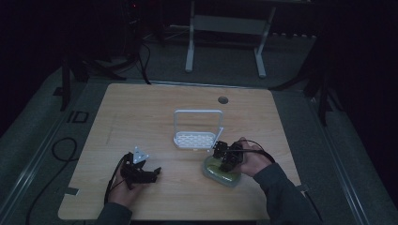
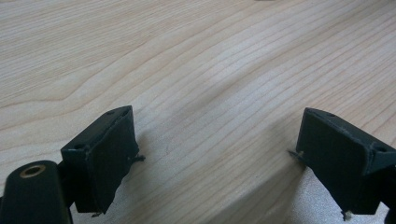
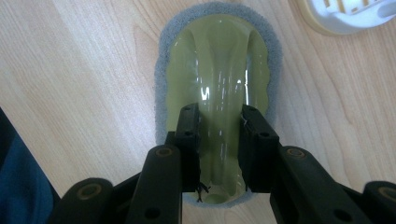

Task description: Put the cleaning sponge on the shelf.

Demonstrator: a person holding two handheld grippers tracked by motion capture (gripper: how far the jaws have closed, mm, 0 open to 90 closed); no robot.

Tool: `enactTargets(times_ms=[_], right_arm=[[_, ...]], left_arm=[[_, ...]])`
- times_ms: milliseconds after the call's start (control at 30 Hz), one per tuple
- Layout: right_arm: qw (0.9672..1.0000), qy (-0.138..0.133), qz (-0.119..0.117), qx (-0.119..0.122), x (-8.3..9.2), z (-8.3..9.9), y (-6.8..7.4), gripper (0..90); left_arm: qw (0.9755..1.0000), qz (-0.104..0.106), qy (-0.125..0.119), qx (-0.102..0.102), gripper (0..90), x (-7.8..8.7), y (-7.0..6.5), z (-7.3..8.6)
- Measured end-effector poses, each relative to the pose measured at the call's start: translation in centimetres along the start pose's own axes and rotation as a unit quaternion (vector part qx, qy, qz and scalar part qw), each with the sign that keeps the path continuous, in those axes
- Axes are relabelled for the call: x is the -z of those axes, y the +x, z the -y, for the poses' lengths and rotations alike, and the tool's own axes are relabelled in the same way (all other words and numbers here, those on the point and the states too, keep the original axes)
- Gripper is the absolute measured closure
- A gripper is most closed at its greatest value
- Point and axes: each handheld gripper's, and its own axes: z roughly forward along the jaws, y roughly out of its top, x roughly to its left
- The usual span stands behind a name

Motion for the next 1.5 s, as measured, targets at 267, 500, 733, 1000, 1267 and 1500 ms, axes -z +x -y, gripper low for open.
enactTargets(times_ms=[267,500,733,1000,1267,1500], right_arm=[[0.9999,-0.004,0.007,0.008,0.2,-0.3,-0.2,71.6],[0.9997,-0.012,0.015,0.012,0.5,-0.6,-0.4,71.6],[0.9998,-0.014,0.011,0.011,0.7,-0.9,-0.7,71.6],[0.9995,-0.021,0.018,0.013,1.1,-1.3,-1.0,71.6],[0.9991,-0.033,0.023,0.014,1.4,-1.6,-1.2,71.7],[0.9987,-0.039,0.026,0.018,1.5,-1.9,-1.4,71.6]], left_arm=[[1.0,0.0,0.0,0.0,12.2,0.0,0.0,0.0],[1.0,0.0,0.0,0.0,12.2,0.0,0.0,0.0],[1.0,0.0,0.0,0.0,12.2,0.0,0.0,0.0],[1.0,0.0,0.0,0.001,12.2,0.0,0.0,0.0],[1.0,0.0,0.0,0.001,12.2,0.0,0.0,0.0],[1.0,0.0,-0.001,0.001,12.2,0.0,0.0,0.0]])
